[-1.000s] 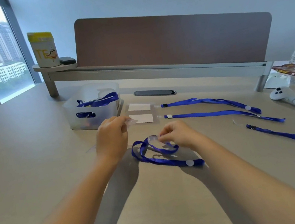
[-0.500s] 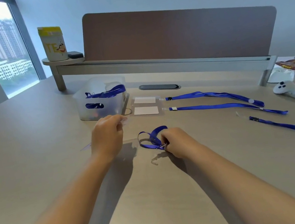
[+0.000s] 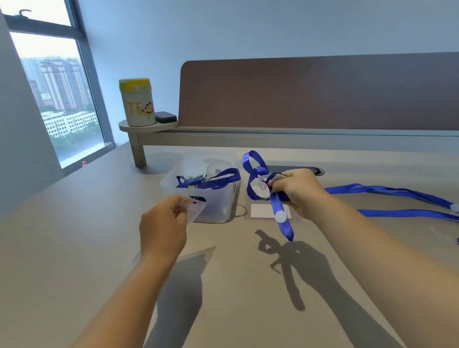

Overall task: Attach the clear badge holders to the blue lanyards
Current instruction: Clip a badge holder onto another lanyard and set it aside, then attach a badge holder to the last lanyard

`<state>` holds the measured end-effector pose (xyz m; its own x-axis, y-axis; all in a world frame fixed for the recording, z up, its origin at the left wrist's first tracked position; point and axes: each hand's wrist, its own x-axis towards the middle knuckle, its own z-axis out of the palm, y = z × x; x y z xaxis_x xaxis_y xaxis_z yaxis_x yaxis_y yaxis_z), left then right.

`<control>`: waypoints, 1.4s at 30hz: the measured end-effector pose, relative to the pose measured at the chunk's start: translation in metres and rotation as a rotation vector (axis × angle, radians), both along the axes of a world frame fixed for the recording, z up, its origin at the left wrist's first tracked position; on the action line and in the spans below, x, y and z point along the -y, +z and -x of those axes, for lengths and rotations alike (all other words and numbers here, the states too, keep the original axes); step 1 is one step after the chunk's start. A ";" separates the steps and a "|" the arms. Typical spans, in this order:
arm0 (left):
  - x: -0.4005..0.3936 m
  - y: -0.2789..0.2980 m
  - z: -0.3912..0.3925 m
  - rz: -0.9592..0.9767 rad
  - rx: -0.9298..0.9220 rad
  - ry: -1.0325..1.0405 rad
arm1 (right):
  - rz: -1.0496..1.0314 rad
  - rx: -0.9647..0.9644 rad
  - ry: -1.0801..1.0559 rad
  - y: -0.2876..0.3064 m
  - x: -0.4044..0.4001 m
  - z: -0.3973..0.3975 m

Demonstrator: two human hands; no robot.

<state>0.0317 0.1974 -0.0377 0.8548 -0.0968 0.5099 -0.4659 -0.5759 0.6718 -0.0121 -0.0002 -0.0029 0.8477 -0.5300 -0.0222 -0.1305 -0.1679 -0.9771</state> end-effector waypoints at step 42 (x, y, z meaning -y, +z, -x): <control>0.101 0.016 0.050 -0.151 0.347 -0.363 | 0.872 -0.409 0.049 -0.003 0.081 0.094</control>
